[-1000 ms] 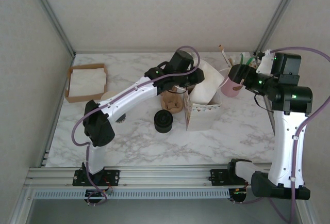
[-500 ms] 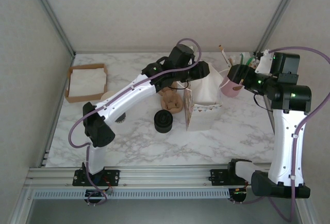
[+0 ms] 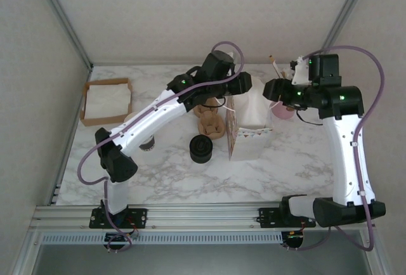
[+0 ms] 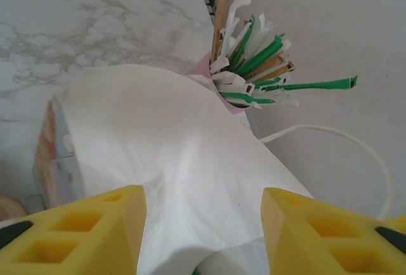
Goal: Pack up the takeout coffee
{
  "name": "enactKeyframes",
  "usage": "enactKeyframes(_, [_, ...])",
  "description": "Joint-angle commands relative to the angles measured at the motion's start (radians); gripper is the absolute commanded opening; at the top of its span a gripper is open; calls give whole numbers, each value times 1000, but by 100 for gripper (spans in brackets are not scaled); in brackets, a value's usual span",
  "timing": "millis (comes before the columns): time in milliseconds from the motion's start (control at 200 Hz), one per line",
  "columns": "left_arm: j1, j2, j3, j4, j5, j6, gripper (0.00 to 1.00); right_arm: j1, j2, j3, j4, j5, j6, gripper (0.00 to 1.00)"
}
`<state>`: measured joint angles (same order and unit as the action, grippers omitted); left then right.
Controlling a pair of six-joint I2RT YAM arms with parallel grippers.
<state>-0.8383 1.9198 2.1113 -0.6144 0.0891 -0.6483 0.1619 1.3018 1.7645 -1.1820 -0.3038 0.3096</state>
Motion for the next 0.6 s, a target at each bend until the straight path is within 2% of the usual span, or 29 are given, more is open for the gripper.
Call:
enactKeyframes(0, [24, -109, -60, 12, -70, 37, 51, 56, 34, 80, -40, 92, -32, 61])
enactKeyframes(215, [97, -250, -250, 102, -65, 24, 51, 155, 111, 147, -63, 234, -43, 49])
enactKeyframes(295, [127, -286, -309, 125, -54, 18, 51, 179, 152, 172, -63, 274, -49, 40])
enactKeyframes(411, [163, -322, -372, 150, -34, 15, 51, 220, 224, 215, -58, 358, -58, 31])
enactKeyframes(596, [200, -354, -441, 182, -3, 13, 50, 249, 335, 287, -28, 461, -67, 28])
